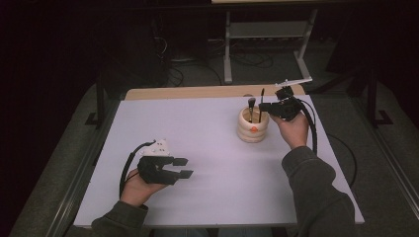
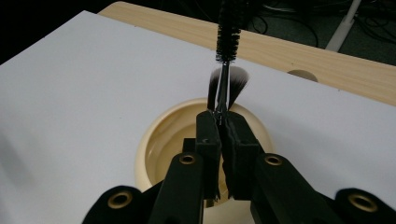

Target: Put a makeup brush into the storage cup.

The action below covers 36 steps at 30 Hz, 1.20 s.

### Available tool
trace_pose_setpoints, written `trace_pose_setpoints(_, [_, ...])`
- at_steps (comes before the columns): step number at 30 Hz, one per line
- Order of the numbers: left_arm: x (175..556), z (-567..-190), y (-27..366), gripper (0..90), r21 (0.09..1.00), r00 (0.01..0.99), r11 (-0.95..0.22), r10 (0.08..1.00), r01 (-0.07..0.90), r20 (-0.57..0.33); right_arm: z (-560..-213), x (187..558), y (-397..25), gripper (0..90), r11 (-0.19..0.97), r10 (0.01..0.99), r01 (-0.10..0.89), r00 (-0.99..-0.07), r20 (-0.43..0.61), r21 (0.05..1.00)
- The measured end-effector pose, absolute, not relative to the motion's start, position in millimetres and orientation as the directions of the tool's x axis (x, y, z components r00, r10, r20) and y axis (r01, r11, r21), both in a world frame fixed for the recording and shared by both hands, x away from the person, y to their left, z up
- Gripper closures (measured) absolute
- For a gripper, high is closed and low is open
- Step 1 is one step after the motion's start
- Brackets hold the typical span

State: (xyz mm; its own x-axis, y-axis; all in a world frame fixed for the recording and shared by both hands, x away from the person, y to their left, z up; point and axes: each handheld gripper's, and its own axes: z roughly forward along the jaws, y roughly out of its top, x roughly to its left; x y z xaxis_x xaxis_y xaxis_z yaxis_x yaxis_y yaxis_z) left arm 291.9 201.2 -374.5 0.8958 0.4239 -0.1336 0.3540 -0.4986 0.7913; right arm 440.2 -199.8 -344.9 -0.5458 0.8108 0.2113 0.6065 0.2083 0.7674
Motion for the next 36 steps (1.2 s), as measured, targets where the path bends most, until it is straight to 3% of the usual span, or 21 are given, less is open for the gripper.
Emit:
trace_pose_setpoints(7, [292, -375, 201, 51.3, 0.792, 0.896, -0.498, 0.424, 0.354, -0.134, -347, 439, -200, 83.5, 0.214, 0.811, 0.611, -0.546, 0.211, 0.762])
trace_pose_setpoints(36, [293, -373, 209, 47.5, 0.796, 0.877, -0.477, 0.461, 0.372, -0.134, -342, 412, -213, 59.8, 0.199, 0.786, 0.591, -0.573, 0.234, 0.782])
